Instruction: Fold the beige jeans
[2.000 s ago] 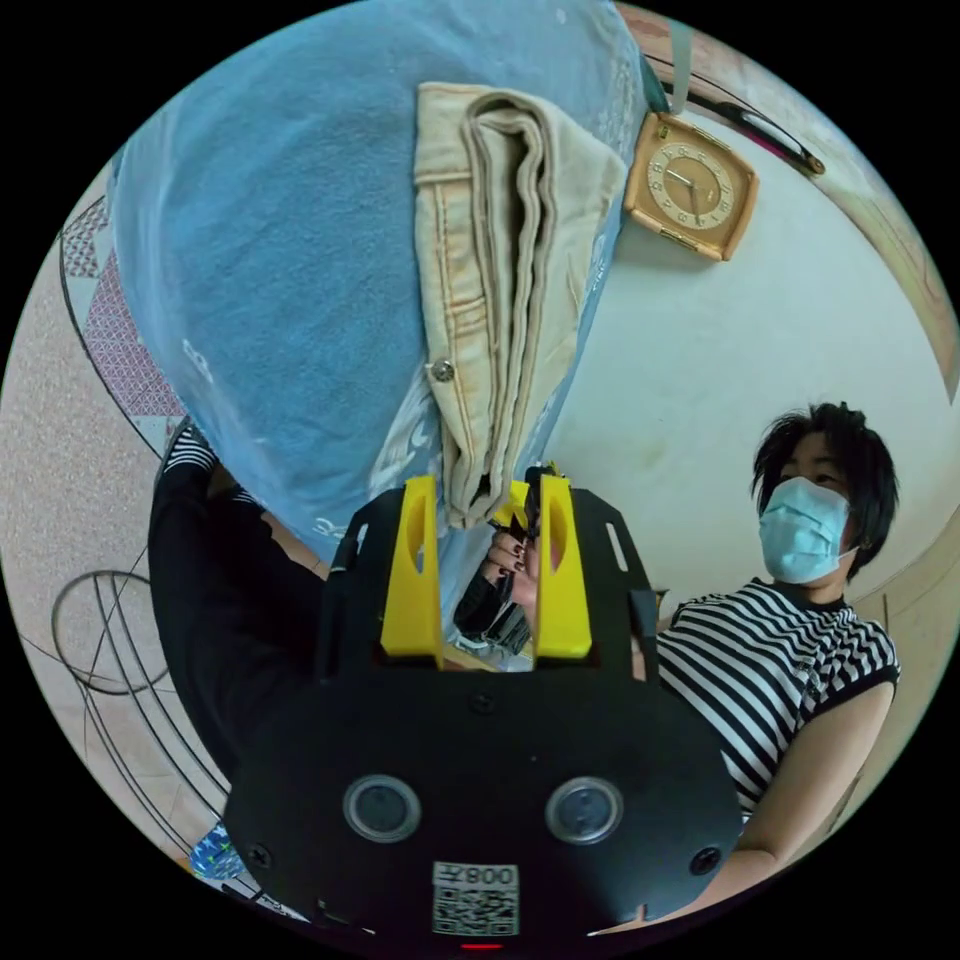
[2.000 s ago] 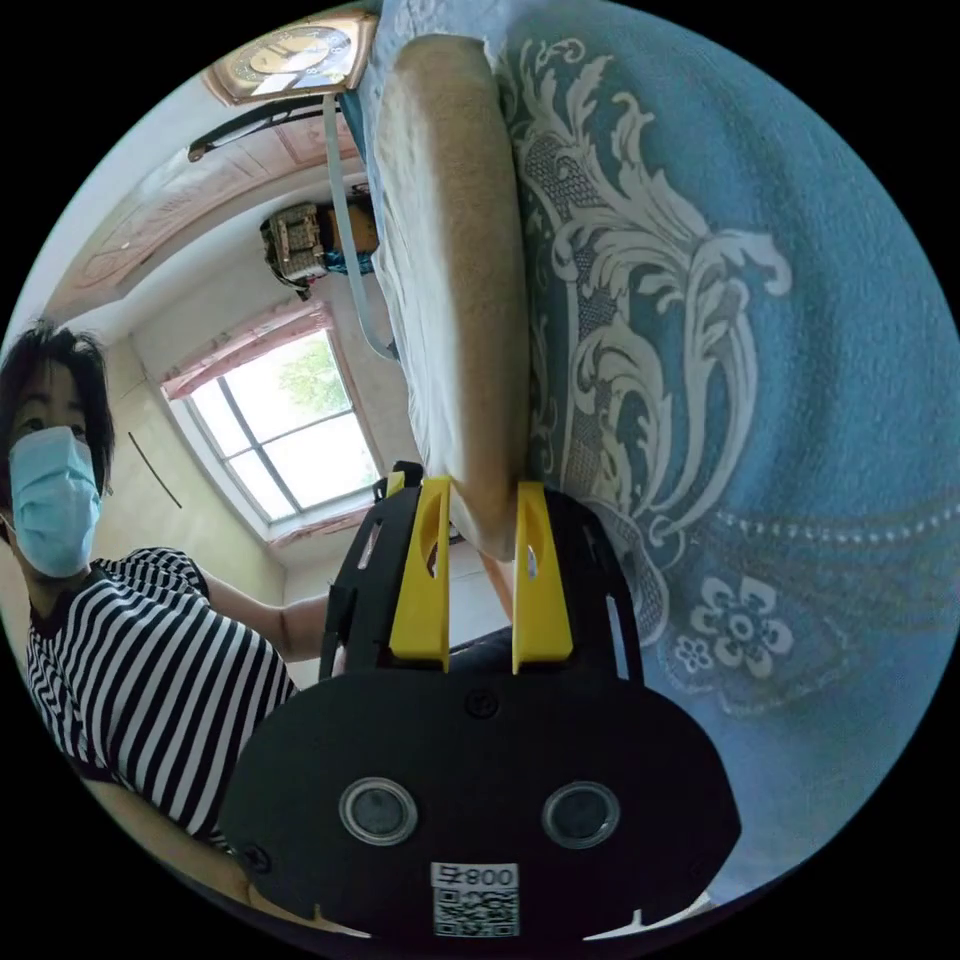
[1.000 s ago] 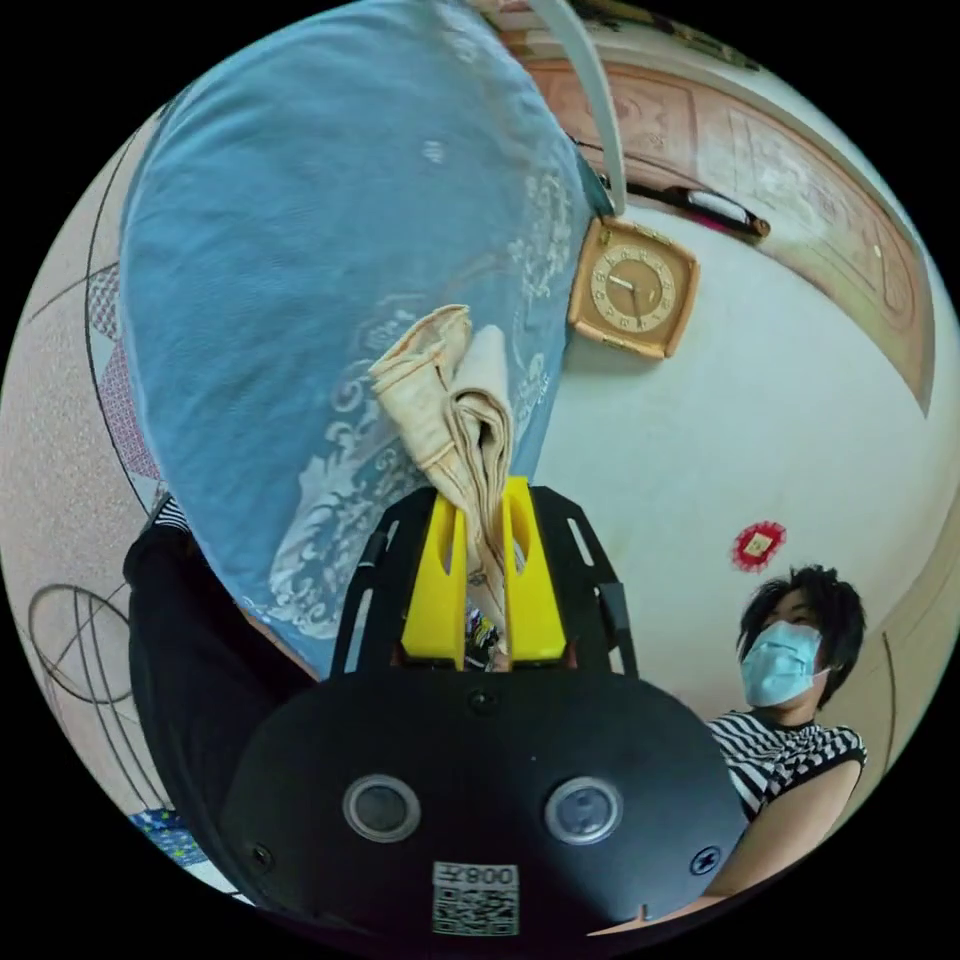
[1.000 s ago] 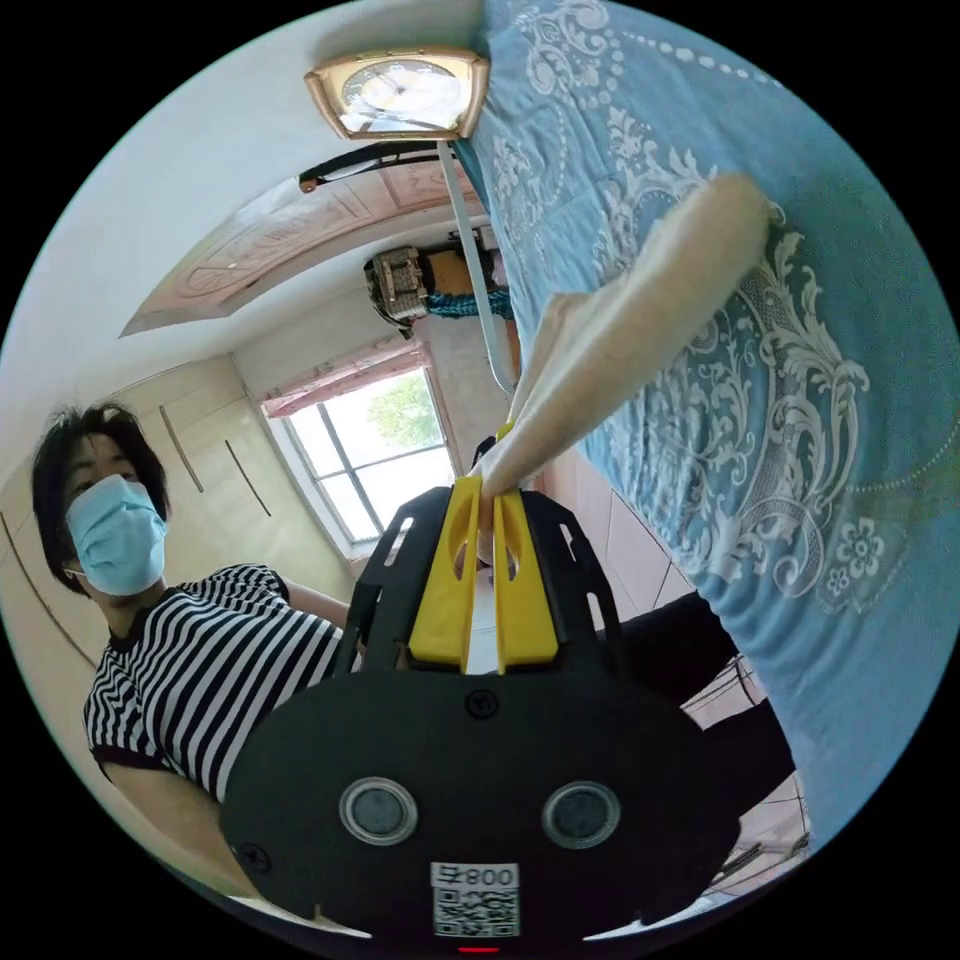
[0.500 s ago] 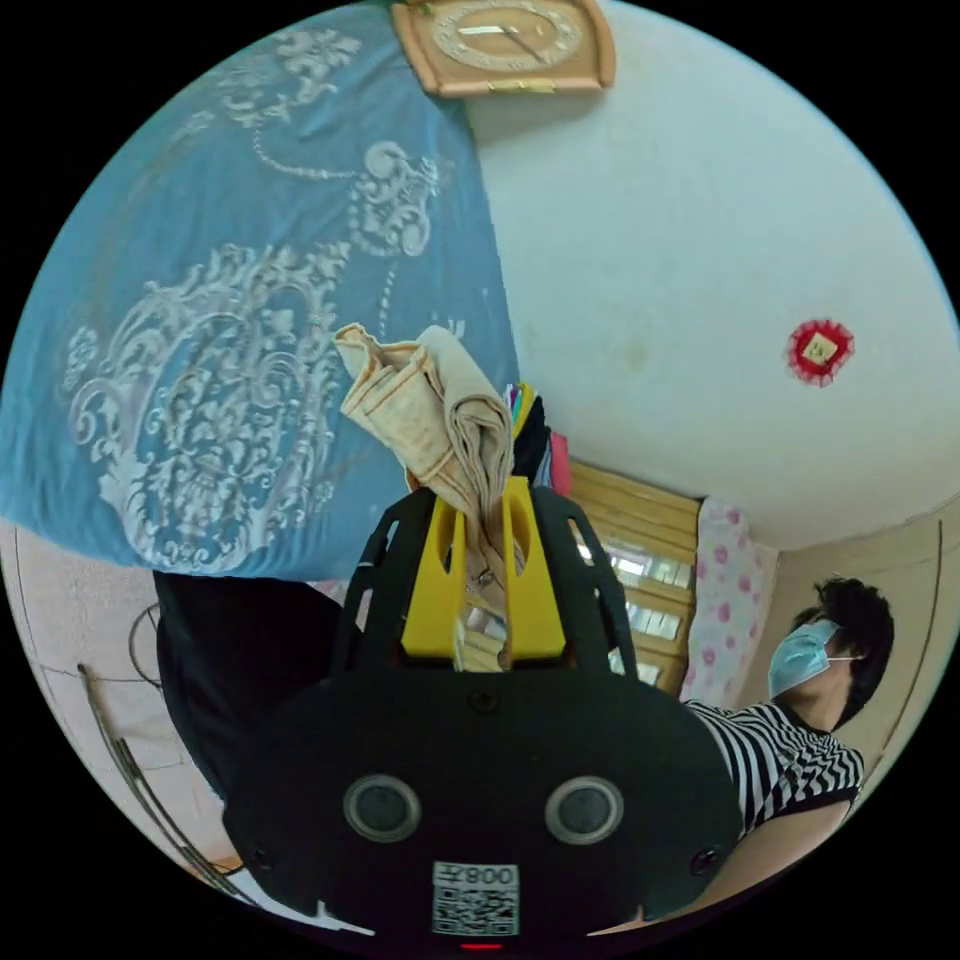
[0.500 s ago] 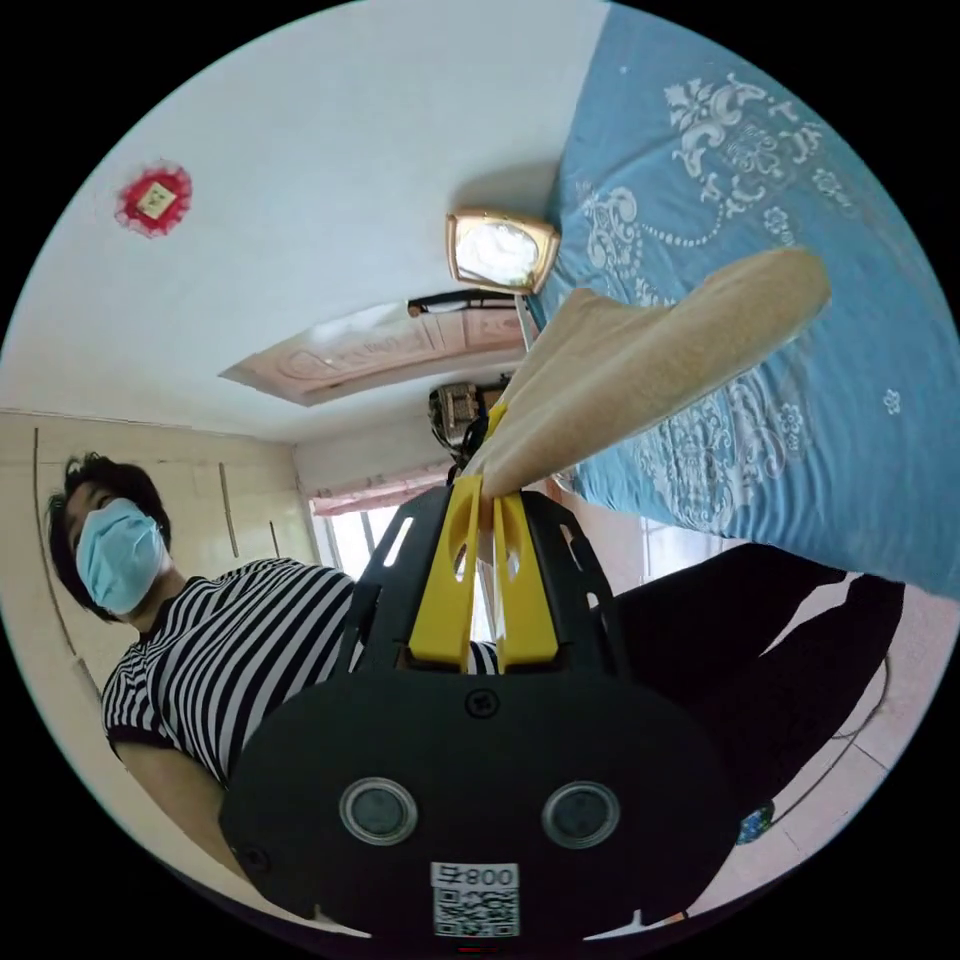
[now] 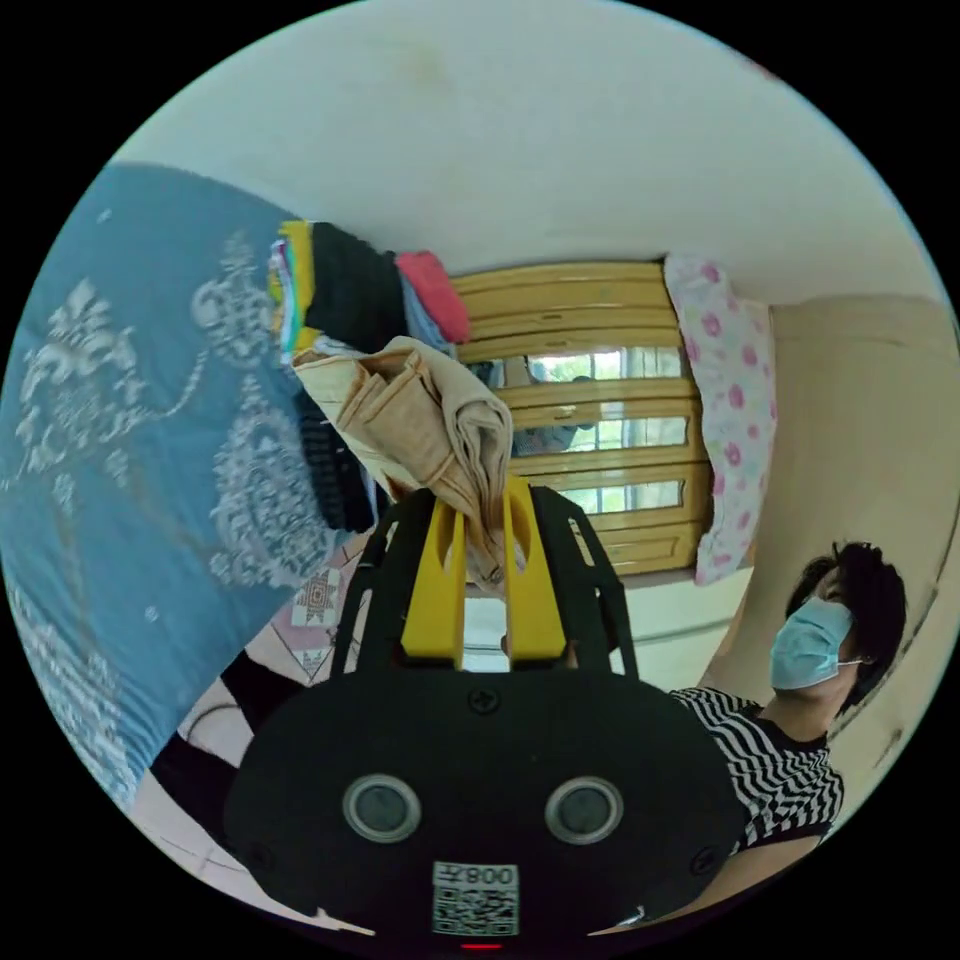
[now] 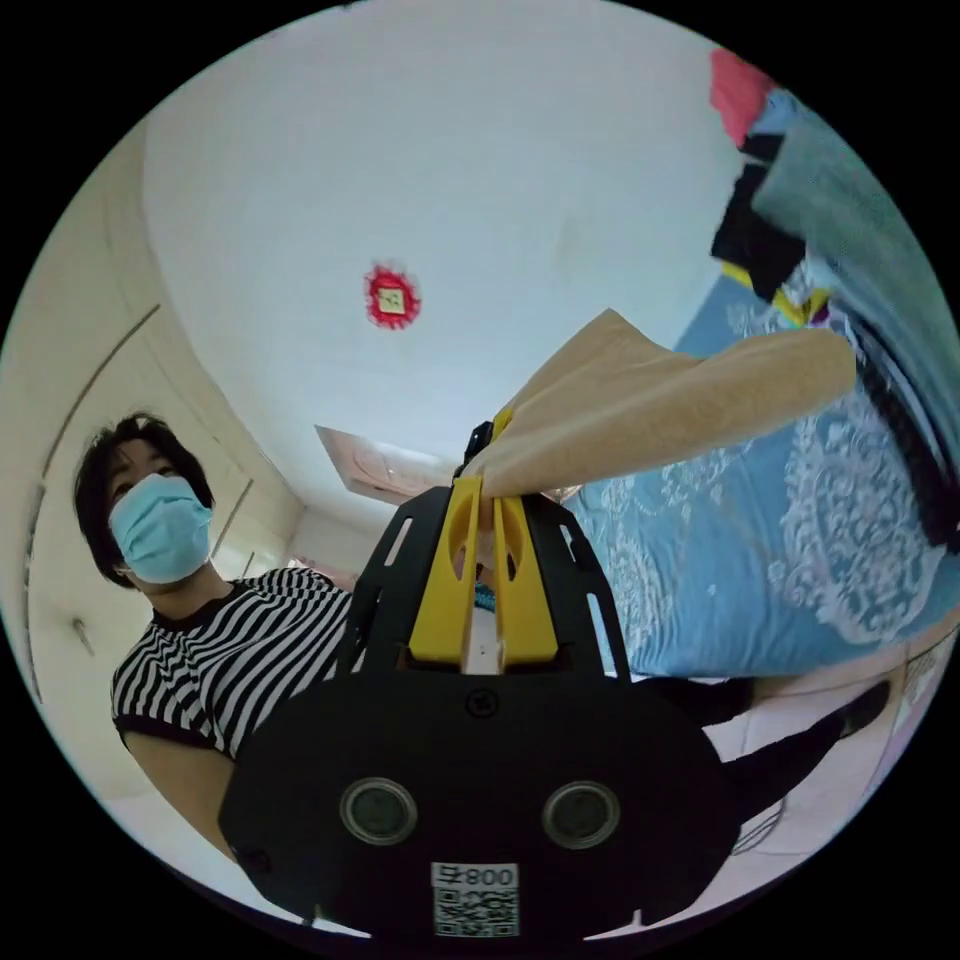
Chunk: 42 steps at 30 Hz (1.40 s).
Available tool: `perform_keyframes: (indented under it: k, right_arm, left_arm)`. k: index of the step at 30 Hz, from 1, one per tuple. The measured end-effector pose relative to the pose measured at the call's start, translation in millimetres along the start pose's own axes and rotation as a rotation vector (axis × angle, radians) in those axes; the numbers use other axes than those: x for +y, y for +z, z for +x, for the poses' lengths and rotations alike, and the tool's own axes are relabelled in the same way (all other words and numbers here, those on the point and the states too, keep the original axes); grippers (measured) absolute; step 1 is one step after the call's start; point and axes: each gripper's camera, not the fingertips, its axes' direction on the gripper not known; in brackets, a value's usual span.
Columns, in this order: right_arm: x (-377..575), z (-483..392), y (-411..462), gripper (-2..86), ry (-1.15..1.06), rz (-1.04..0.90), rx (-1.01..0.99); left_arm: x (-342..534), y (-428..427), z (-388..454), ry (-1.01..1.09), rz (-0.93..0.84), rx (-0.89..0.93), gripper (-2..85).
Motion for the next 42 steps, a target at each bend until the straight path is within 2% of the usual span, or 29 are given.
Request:
perform_keyframes:
  k: [2,8,12,14,16,18,20,23,28,35,38,40,42]
  right_arm:
    - [-17.3,-7.4,-84.4,0.6,-0.094,0.049,0.016]
    - [-46.9,-7.6,-262.5,0.6,-0.241,0.146,0.121]
    - [-49.4,36.1,-336.0,0.7,-0.214,0.18,0.198]
    - [-46.1,99.0,-372.4,0.8,-0.118,0.199,0.22]
    - [-41.2,160.9,-391.4,0.9,-0.002,0.203,0.241]
    - [-34.2,227.7,-403.3,1.1,0.153,0.179,0.278]
    - [-21.2,302.5,-409.6,1.2,0.315,0.101,0.257]
    - [-4.3,341.1,-430.2,1.3,0.332,0.108,0.216]
    - [-7.2,368.2,-470.5,1.3,0.336,0.11,0.211]
    - [-35.4,349.9,-541.5,1.2,0.147,0.149,0.227]
    - [-33.2,369.4,-556.3,1.3,0.148,0.167,0.252]
    - [-29.1,403.2,-557.4,1.4,0.214,0.161,0.265]
    - [-22.9,448.7,-553.0,1.6,0.316,0.141,0.273]
  left_arm:
    - [-41.0,61.4,42.7,0.07,-0.016,0.022,7.6]
    - [-168.7,258.5,159.0,0.246,-0.076,0.078,7.6]
    - [-242.7,376.3,191.2,0.288,-0.138,0.065,7.6]
    - [-270.3,422.0,184.4,0.26,-0.177,0.037,7.6]
    - [-294.6,464.3,166.9,0.216,-0.222,-0.044,7.6]
    - [-319.2,514.1,133.0,0.101,-0.296,-0.22,7.7]
    - [-330.1,540.9,114.3,0.021,-0.333,-0.31,7.6]
    - [-346.8,570.2,109.4,-0.028,-0.294,-0.192,7.6]
    - [-389.2,627.7,142.8,0.021,-0.337,-0.17,7.6]
    - [-470.8,724.7,254.1,0.302,-0.408,-0.121,7.7]
    - [-493.5,759.1,276.5,0.369,-0.434,-0.093,7.8]
    - [-502.6,775.8,269.3,0.351,-0.452,-0.124,7.9]
    - [-510.3,792.8,243.8,0.228,-0.478,-0.179,8.2]
